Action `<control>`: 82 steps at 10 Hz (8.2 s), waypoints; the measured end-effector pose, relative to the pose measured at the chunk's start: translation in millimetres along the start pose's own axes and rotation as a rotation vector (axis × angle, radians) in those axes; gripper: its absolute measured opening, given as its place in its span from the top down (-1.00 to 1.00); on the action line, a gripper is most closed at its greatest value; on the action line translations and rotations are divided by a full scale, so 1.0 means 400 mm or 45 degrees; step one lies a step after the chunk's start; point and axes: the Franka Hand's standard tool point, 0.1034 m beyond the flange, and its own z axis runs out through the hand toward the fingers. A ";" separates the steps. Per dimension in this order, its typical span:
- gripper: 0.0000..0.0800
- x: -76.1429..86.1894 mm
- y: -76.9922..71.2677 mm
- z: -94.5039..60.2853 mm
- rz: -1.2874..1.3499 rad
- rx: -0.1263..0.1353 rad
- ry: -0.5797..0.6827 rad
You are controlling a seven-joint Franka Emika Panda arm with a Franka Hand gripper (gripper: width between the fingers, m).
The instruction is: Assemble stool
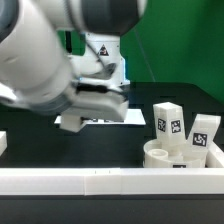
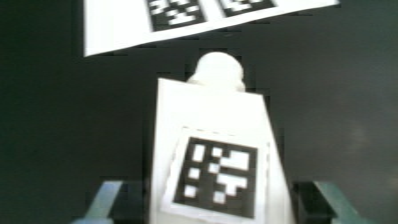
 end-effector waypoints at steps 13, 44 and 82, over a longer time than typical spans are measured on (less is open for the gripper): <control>0.19 -0.009 -0.137 -0.116 -0.065 0.074 0.848; 0.19 -0.027 -0.358 -0.092 -0.684 -0.344 1.730; -0.62 -0.070 -0.300 -0.144 -1.021 -0.528 1.209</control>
Offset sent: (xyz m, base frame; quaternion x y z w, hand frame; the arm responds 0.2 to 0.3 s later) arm 0.0000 0.0000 0.0000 0.0000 0.0650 0.0000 0.9979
